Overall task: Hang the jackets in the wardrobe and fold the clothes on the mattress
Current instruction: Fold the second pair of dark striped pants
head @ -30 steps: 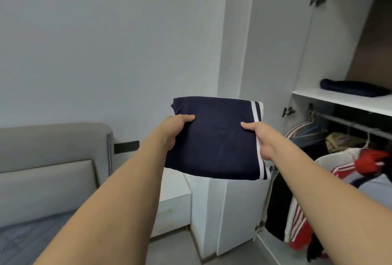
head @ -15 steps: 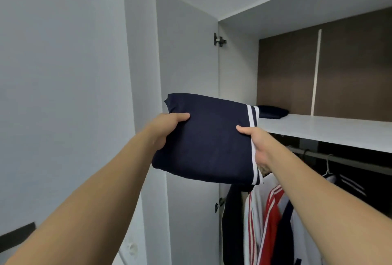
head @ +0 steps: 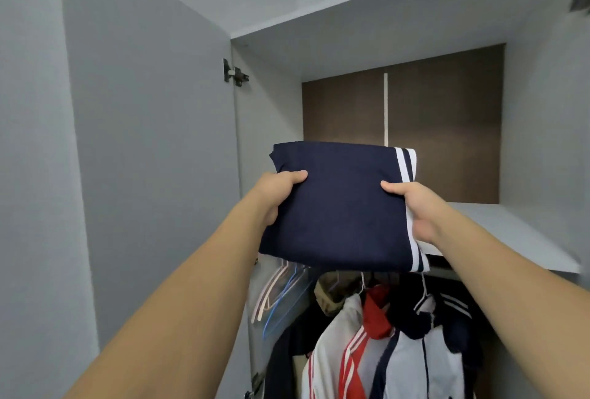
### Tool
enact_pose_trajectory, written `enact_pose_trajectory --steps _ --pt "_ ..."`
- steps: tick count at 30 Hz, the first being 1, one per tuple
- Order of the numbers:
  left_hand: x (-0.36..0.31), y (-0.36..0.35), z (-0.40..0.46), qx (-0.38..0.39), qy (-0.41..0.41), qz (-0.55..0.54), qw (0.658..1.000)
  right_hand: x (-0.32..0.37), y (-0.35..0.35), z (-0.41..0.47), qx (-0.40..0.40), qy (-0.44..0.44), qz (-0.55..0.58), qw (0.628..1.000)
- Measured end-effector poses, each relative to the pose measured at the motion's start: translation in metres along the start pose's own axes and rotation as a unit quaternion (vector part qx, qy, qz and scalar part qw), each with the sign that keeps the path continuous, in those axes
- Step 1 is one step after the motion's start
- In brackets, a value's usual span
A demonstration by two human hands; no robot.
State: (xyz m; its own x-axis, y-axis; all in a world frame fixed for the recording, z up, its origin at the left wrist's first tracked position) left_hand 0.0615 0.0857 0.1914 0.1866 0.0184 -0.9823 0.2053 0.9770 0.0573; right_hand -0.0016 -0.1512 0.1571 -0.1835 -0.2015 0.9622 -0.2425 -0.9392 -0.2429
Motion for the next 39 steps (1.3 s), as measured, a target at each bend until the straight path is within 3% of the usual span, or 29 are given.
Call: enact_pose_trajectory --steps 11,21,23,24,26,28,30,33,35,39 --pt "-0.045 -0.16 0.146 0.077 -0.047 -0.031 0.995 0.091 0.132 0.096 -0.11 0.042 -0.042 0.992" --pt "0.046 -0.317 0.225 0.176 0.05 -0.011 0.983 0.053 0.274 0.131 -0.308 -0.039 -0.132 0.941" --pt "0.066 -0.334 0.234 0.157 0.016 0.119 0.98 0.041 0.302 0.13 -0.38 -0.048 -0.207 0.9" --pt "0.07 -0.338 0.236 0.126 -0.036 0.242 0.962 0.037 0.313 0.128 -0.421 -0.05 -0.276 0.863" --pt "0.066 -0.349 0.225 0.093 -0.175 0.436 0.878 0.035 0.318 0.122 -0.476 -0.066 -0.48 0.733" --pt "0.077 -0.376 0.212 0.194 -0.259 0.508 0.798 0.035 0.305 0.128 -0.454 -0.063 -0.655 0.601" --pt "0.104 -0.391 0.211 0.308 -0.232 0.544 0.745 0.027 0.292 0.148 -0.361 -0.082 -0.751 0.547" --pt "0.124 -0.397 0.221 0.35 -0.174 0.547 0.74 0.002 0.3 0.175 -0.246 -0.17 -0.754 0.585" --pt "0.125 -0.403 0.226 0.342 -0.177 0.555 0.738 -0.01 0.314 0.188 -0.225 -0.203 -0.735 0.607" --pt "0.129 -0.416 0.239 0.327 -0.152 0.555 0.75 -0.014 0.333 0.214 -0.225 -0.188 -0.733 0.614"
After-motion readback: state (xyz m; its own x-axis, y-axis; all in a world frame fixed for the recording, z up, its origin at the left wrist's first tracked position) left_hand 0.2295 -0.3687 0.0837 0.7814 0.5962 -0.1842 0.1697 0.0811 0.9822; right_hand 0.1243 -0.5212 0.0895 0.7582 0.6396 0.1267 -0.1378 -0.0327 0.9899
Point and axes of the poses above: each hand's wrist, its own z-axis towards the middle knuckle, its own y-axis out of the back of the hand, x = y × z, the point moved 9 cm from there along z, towards the middle knuckle, and after that the axes turned 1 degree about -y, right-handed, at the moved point
